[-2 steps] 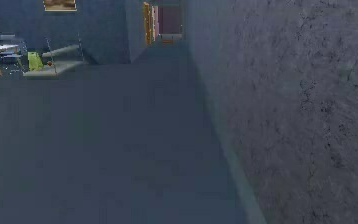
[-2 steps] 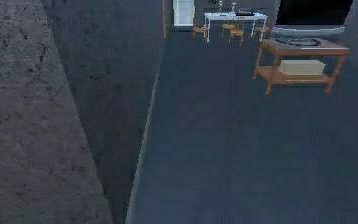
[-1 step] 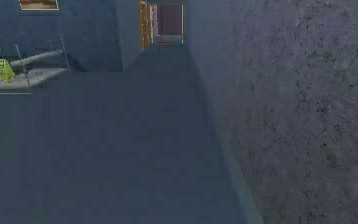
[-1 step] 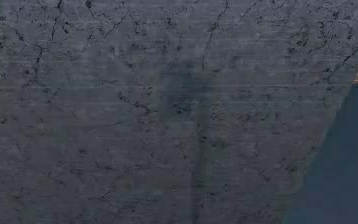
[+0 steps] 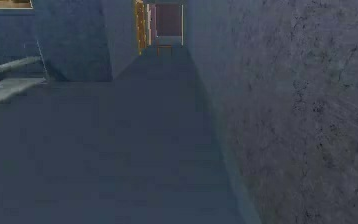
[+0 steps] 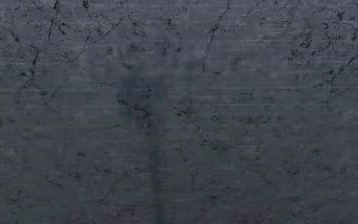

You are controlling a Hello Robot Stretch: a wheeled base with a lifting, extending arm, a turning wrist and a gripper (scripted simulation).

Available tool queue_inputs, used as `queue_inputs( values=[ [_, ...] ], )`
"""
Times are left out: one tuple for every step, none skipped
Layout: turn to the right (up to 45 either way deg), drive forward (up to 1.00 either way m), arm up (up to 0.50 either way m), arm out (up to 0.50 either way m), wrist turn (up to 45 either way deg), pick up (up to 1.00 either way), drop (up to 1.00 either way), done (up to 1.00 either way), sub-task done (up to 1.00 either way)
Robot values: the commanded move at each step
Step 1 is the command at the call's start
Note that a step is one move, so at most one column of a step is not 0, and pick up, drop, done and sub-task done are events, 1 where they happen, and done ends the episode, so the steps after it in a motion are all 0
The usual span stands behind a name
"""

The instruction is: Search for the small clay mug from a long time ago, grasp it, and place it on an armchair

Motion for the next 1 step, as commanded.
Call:
queue_inputs(
  values=[
    [0.0,1.0,0.0,0.0,0.0,0.0,0.0,0.0,0.0]
  ],
)
